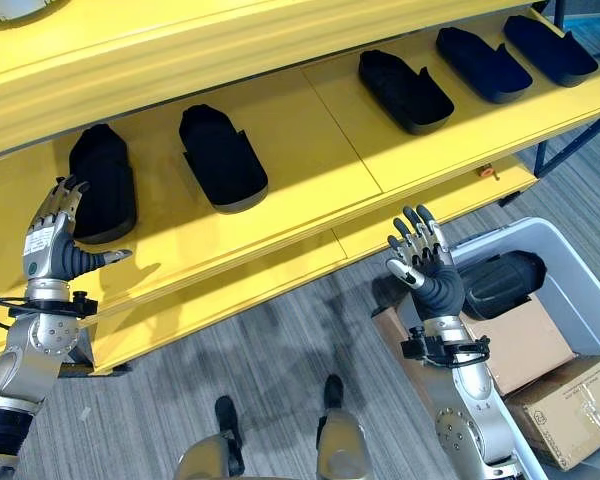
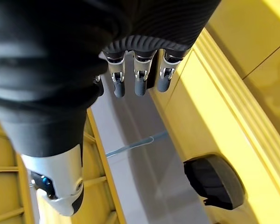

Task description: Move parts from the plastic box to the shelf.

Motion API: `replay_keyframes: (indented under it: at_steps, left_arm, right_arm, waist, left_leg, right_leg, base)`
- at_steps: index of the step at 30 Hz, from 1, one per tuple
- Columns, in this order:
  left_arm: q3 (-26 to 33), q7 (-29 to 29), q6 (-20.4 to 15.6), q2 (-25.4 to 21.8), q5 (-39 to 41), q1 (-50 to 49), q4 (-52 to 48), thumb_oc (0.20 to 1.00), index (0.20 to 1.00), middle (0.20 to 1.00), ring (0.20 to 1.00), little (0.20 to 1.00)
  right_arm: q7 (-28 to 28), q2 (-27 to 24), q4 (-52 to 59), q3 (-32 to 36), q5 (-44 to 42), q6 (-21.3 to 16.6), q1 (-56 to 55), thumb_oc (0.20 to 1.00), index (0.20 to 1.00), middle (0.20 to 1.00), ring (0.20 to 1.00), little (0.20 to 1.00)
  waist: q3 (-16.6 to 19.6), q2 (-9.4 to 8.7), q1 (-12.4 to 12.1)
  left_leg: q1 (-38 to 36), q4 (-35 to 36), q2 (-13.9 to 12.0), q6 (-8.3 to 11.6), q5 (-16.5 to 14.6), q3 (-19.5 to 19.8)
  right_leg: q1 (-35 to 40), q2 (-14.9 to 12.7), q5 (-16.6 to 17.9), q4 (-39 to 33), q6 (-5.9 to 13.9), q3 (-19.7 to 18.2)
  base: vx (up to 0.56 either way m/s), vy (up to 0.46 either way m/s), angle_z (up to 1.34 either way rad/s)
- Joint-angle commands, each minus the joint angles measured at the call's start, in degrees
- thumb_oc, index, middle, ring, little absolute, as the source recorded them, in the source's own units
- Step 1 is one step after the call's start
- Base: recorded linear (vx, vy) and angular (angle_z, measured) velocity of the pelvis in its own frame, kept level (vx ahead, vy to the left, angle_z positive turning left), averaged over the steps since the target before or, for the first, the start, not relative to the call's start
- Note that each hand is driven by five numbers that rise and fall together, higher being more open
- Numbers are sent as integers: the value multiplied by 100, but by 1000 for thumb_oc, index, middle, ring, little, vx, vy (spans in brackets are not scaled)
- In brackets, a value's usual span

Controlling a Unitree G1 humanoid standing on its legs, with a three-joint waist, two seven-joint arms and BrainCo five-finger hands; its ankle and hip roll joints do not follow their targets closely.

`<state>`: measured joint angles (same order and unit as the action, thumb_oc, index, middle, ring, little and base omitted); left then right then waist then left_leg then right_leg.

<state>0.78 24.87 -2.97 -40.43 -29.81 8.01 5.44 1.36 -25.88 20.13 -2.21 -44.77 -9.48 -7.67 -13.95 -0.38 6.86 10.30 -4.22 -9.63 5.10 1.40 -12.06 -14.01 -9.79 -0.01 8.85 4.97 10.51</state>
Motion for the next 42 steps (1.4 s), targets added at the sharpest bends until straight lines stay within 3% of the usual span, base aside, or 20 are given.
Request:
replay_keyframes:
  at_steps: [1, 12, 23, 42]
  left_arm:
    - [28, 14, 38, -602, -188, 536, 161, 1000, 1000, 1000, 1000, 1000]
    - [-477, -153, 175, -813, -28, 1360, 905, 1000, 1000, 1000, 1000, 1000]
    - [-786, -574, 392, -479, 609, 2007, 1676, 1000, 1000, 1000, 1000, 1000]
    - [-490, -778, 131, 36, 1714, 1665, 1044, 1000, 1000, 1000, 1000, 1000]
  right_arm:
    - [-64, 4, 319, 266, 60, -187, 82, 1000, 1000, 1000, 1000, 1000]
    - [-47, 46, 388, 339, 143, -176, -73, 1000, 1000, 1000, 1000, 1000]
    - [-32, 188, 464, 389, 238, -20, -284, 1000, 1000, 1000, 1000, 1000]
    - [-106, 287, 434, 437, 266, 152, -303, 1000, 1000, 1000, 1000, 1000]
  waist:
    - [-136, -163, 51]
    - [-310, -222, 128]
    - [-471, -309, 208]
    - [-476, -266, 151]
  left_leg:
    - [221, -574, -154, 30, -159, 37]
    - [503, -829, -143, 17, -232, 68]
    - [638, -1011, -175, -11, -298, 32]
    - [656, -1073, -177, -15, -328, 77]
  right_leg:
    - [95, -164, -391, 419, 204, 6]
    - [-100, -205, -350, 527, 197, -44]
    - [-251, -187, -294, 594, 200, -166]
    - [-268, -188, -336, 687, 165, -179]
  base:
    - [0, 0, 0]
    - [-4, 7, 0]
    - [-7, 6, -3]
    - [0, 0, 0]
